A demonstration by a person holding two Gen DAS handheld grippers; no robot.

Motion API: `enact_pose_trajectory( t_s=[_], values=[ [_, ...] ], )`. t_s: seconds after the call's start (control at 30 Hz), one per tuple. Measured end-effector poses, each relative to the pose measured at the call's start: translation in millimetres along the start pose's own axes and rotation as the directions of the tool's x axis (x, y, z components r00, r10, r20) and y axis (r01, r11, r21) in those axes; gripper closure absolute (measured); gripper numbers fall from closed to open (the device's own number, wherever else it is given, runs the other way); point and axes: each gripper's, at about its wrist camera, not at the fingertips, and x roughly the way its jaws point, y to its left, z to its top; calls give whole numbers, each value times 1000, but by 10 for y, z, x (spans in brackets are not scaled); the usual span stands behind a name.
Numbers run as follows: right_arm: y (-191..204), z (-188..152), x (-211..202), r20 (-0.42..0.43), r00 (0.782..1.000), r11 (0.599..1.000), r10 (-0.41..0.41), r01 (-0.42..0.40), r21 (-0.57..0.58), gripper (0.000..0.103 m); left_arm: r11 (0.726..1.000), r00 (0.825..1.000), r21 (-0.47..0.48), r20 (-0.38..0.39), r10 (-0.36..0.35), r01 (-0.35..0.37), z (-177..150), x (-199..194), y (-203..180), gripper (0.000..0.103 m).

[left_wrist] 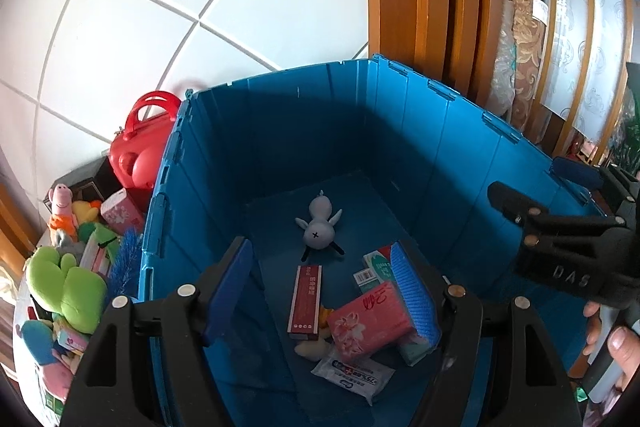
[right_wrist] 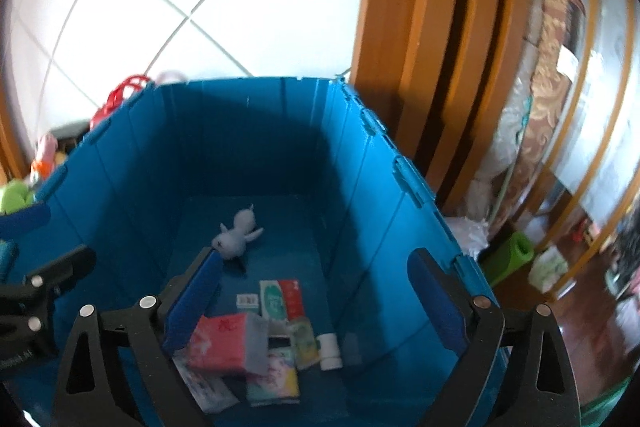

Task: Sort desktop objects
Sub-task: 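Withdraw both tools from the crate back over the heap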

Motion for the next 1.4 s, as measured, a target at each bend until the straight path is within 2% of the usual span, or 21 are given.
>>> enact_pose_trajectory(
  t_s=[0.13, 0.3, 0.37, 0.53, 0.63, 0.73, 0.83, 0.93, 0.97, 1.0, 1.03, 1.1, 1.2, 1.27, 1.4],
  values=[
    [-35, -7, -39, 27, 1000, 1000, -5, 4, 31, 7, 1000, 999, -9, 33, 16, -16, -9, -58, 10, 32],
    [-8, -13, -69, 48, 999, 1000, -18, 17, 23, 7, 997, 987, -23, 144, 71, -69, -53, -253, 24, 32],
    [-25, -19, -79, 55, 998, 999, -22, 20, 38, 7, 997, 981, -43, 183, 65, -58, -68, -330, 63, 32],
    [-135, -55, -176, 114, 993, 993, -31, 18, 113, 0, 994, 979, -104, 196, 53, -33, -251, -545, 180, 32],
    [-122, -58, -161, 108, 994, 994, 31, -42, 104, 0, 992, 971, -113, 227, 82, -57, -417, -764, 219, 32],
    [-12, -106, -226, 112, 990, 992, 91, -99, 72, 0, 982, 954, -175, 277, 115, -68, -583, -1059, 392, 32],
    [159, -152, -446, 167, 974, 984, 155, -167, 59, 0, 967, 938, -240, 309, 155, -80, -751, -1290, 659, 32],
    [403, -175, -839, 279, 929, 965, 244, -260, 23, 0, 949, 931, -292, 300, 206, -116, -984, -1439, 1001, 31],
    [519, -194, -1018, 331, 900, 953, 285, -302, 0, 0, 942, 931, -310, 290, 224, -130, -1078, -1479, 1129, 31],
    [598, -206, -1101, 356, 883, 947, 305, -321, -16, 0, 933, 928, -329, 283, 242, -143, -1179, -1519, 1261, 31],
    [735, -242, -1262, 403, 852, 936, 334, -348, -41, 0, 919, 923, -355, 269, 275, -171, -1296, -1564, 1415, 31],
    [954, -310, -1465, 469, 805, 924, 363, -375, -71, 0, 891, 911, -391, 236, 339, -231, -1496, -1629, 1673, 31],
    [1309, -361, -1649, 502, 752, 895, 427, -432, -114, 0, 838, 896, -447, 155, 417, -313, -1858, -1691, 2144, 31],
    [1569, -373, -1698, 480, 737, 873, 475, -465, -149, 0, 805, 886, -468, 92, 454, -364, -2125, -1710, 2443, 31],
    [2175, -424, -1676, 412, 714, 821, 566, -533, -205, 0, 712, 848, -518, -54, 527, -475, -2687, -1710, 3002, 31]
  ],
)
